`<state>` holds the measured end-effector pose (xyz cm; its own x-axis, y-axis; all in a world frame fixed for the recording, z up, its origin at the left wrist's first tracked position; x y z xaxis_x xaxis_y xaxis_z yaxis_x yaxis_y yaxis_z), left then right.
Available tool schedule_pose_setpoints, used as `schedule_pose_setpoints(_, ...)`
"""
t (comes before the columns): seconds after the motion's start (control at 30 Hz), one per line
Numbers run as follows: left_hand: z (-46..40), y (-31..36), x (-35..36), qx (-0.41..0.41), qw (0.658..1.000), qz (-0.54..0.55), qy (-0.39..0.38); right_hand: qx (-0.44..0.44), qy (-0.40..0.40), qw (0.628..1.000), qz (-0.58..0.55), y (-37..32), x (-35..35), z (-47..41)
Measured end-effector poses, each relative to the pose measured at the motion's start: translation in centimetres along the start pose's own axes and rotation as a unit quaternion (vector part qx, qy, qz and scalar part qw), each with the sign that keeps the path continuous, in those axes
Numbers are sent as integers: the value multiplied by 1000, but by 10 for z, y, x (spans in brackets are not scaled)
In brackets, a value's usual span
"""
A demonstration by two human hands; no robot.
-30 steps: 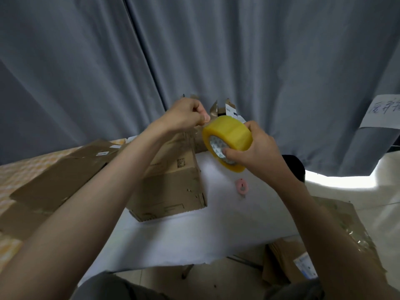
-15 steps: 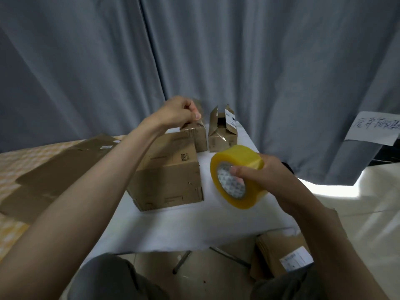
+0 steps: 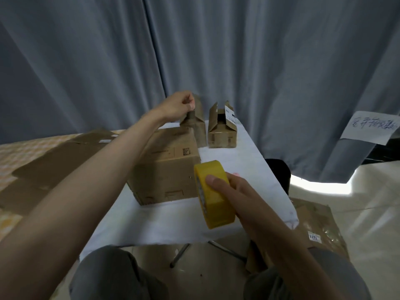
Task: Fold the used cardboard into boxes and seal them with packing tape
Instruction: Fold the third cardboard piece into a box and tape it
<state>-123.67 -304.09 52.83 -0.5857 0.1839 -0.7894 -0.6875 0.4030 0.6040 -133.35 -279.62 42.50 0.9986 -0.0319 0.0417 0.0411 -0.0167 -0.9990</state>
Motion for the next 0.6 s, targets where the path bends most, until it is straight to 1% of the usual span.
schedule_pose_setpoints(0.07,-4,-4,4,0,1000,-9,-10,-2,-12,1000,-12,-3,6,-2)
schedule_pose_setpoints(0.27,-16,-23,12,9,999,-31,-24,21,5,999,-27,0,10,-11)
schedule_pose_setpoints(0.43,-22,-37,22,14,999,-43,-28,11,-4,999,-37,3,11,-16)
schedule_pose_setpoints(0.6,-26,-49,32,8,997,-69,-39,37,-1,999,-36,12,12,-20)
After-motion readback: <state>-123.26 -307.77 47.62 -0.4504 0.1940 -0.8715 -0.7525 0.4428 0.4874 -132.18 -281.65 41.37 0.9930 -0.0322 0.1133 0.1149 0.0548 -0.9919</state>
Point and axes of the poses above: each hand's wrist, its own z-axis away from the middle knuckle, its own x-axis out of the palm, y = z × x, the point moved 4 cm from there along -z, towards the middle knuckle, and after that the axes turned 7 degrees about -x, right-handed, at the moved point
